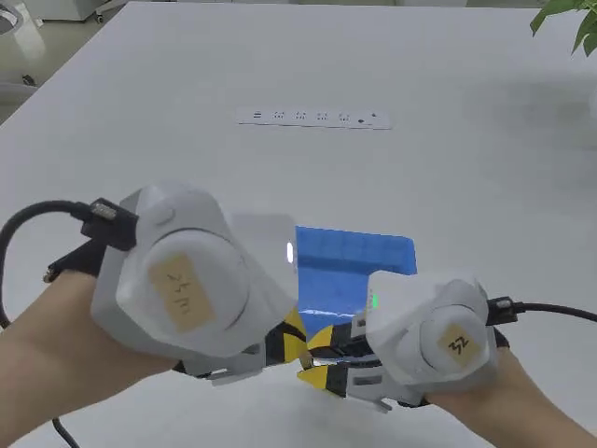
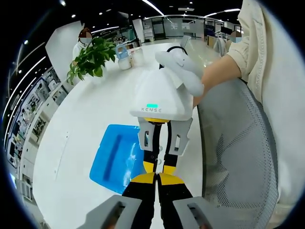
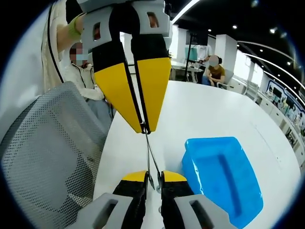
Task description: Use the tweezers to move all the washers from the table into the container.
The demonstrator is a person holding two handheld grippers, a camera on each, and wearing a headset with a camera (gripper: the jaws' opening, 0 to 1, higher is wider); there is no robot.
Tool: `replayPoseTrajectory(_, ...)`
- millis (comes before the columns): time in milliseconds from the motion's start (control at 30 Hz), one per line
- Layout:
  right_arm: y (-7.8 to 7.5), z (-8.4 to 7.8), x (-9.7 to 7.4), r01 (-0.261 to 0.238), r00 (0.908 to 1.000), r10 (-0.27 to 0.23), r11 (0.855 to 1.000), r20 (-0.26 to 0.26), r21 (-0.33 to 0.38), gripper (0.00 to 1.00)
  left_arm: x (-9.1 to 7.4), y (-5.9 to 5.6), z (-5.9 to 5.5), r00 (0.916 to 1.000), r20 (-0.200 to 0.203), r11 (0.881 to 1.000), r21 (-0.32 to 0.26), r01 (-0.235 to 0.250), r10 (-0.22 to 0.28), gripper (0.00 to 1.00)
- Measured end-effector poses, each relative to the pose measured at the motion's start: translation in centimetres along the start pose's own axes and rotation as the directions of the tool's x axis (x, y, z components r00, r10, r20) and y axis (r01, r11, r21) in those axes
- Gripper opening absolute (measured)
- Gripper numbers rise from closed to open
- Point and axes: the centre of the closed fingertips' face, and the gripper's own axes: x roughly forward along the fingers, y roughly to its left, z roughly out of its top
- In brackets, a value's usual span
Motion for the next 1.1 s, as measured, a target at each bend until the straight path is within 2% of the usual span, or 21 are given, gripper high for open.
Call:
replayPoseTrajectory(233, -0.2, 0.2, -0.3, 0.0, 0.9999, -0.001, 0.998, 0.016, 0.058, 0.1, 0.1, 0.5, 0.5, 0.9999, 0.016, 1.0, -0.008, 0.004, -0.004, 0.0)
replayPoseTrajectory(400, -0.5, 1.4, -0.9, 0.02, 0.9984, -0.022, 0.999, 0.053, 0.043, 0.09, 0.1, 0.4, 0.4, 0.9998, 0.014, 1.0, 0.022, 0.014, -0.015, 0.0)
replayPoseTrajectory(500, -0.4, 1.7, -0.8, 0.019, 0.9985, -0.02, 1.0, 0.052, 0.017, 0.05, 0.3, 0.1, 0.2, 0.9998, 0.0, 0.998, 0.066, 0.022, -0.022, 0.0)
replayPoseTrajectory(633, -0.6, 1.6, -0.7, 0.028, 0.9977, -0.03, 0.999, 0.061, 0.03, 0.04, 0.3, 0.3, 0.1, 0.9998, 0.003, 0.998, 0.057, 0.017, -0.018, 0.0)
replayPoseTrajectory(767, -0.8, 1.5, -0.8, 0.027, 0.9977, -0.03, 0.998, 0.062, 0.054, 0.04, 0.5, 0.8, 0.2, 0.9996, 0.016, 1.0, 0.023, 0.021, -0.021, 0.0)
replayPoseTrajectory(833, -0.9, 1.5, -0.7, 0.024, 0.9977, -0.03, 0.995, 0.06, 0.101, 0.04, 0.7, 1.0, 0.1, 0.9996, 0.015, 1.0, -0.004, 0.022, -0.022, 0.0)
replayPoseTrajectory(900, -1.2, 1.5, -0.7, 0.028, 0.9975, -0.037, 0.991, 0.06, 0.134, 0.03, 0.7, 1.4, 0.4, 0.9994, 0.035, 1.0, -0.004, 0.007, -0.006, 0.0)
replayPoseTrajectory(933, -1.3, 1.4, -0.8, 0.029, 0.9973, -0.039, 0.988, 0.062, 0.152, 0.03, 0.7, 1.4, 0.8, 0.9978, 0.066, 1.0, -0.016, 0.01, -0.009, 0.02)
replayPoseTrajectory(967, -1.6, 1.3, -0.8, 0.042, 0.9965, -0.053, 0.985, 0.064, 0.169, 0.03, 0.6, 1.3, 1.5, 0.9932, 0.115, 0.997, -0.067, 0.025, -0.017, 0.08)
replayPoseTrajectory(1000, -1.7, 1.3, -0.9, 0.041, 0.9961, -0.055, 0.98, 0.069, 0.192, 0.03, 0.5, 1.4, 2.2, 0.9838, 0.179, 0.987, -0.153, 0.04, -0.012, 0.16)
replayPoseTrajectory(1033, -1.6, 1.3, -0.9, 0.035, 0.9961, -0.05, 0.979, 0.073, 0.201, 0.02, 0.3, 1.6, 2.2, 0.9809, 0.194, 0.982, -0.184, 0.038, -0.002, 0.23)
replayPoseTrajectory(1100, -1.8, 1.3, -1.0, 0.049, 0.9949, -0.067, 0.975, 0.076, 0.215, 0.02, -0.1, 2.0, 1.9, 0.9761, 0.214, 0.979, -0.205, 0.008, 0.037, 0.27)
